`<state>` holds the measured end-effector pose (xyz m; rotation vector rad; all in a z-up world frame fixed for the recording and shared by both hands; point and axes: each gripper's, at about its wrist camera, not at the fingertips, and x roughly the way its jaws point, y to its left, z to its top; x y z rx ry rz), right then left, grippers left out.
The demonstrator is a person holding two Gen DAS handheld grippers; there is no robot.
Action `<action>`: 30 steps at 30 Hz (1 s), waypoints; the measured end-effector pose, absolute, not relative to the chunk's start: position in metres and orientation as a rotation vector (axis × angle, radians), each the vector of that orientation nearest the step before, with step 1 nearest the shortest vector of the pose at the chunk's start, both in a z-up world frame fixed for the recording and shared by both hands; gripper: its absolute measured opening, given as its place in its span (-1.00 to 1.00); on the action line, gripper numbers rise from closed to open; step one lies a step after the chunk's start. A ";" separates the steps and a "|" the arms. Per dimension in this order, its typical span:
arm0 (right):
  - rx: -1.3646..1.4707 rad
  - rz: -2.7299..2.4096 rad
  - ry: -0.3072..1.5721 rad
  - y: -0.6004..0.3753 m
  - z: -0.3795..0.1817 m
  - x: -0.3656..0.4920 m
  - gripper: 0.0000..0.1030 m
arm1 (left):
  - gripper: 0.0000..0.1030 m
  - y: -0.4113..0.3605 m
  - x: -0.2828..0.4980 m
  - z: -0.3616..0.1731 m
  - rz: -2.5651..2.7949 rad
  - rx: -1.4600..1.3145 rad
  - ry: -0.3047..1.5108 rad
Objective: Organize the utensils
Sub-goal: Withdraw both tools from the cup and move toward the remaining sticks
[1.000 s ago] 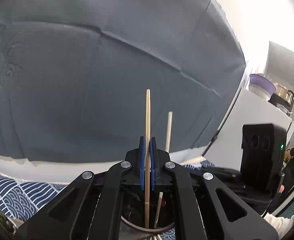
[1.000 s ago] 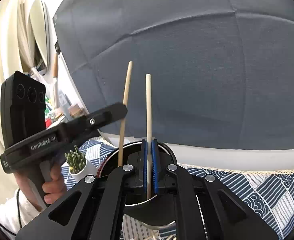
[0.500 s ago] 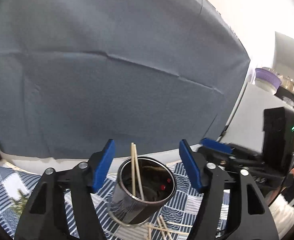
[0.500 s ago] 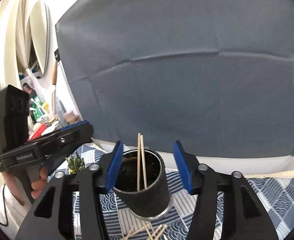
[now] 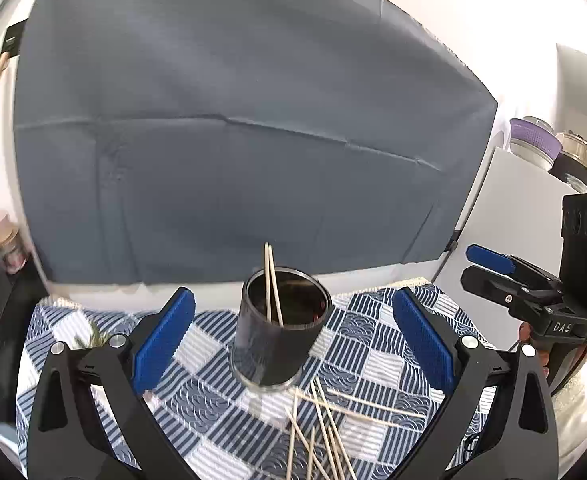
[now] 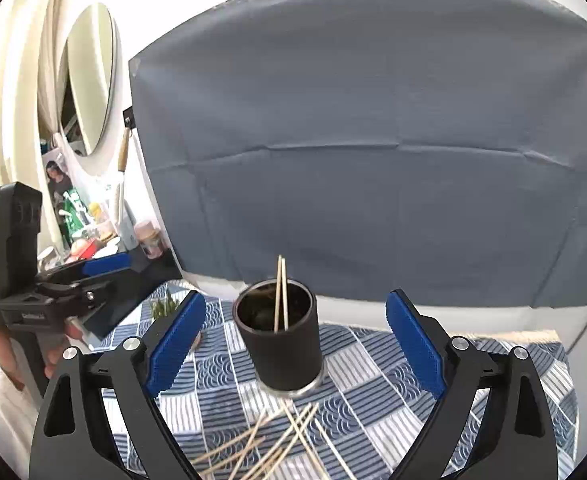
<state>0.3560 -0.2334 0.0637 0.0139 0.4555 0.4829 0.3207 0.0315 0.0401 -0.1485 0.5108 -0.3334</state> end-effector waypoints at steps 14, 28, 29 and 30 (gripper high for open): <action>-0.008 0.401 0.549 -0.264 0.033 0.286 0.71 | 0.88 0.037 0.260 -0.013 -0.317 -0.196 0.658; -0.076 0.367 0.699 -0.261 -0.023 0.263 0.71 | 0.88 0.016 0.259 -0.109 -0.313 -0.126 0.907; -0.081 0.366 0.710 -0.260 -0.027 0.265 0.71 | 0.88 0.016 0.261 -0.113 -0.313 -0.130 0.922; -0.083 0.364 0.718 -0.260 -0.030 0.266 0.71 | 0.88 0.017 0.262 -0.117 -0.311 -0.131 0.931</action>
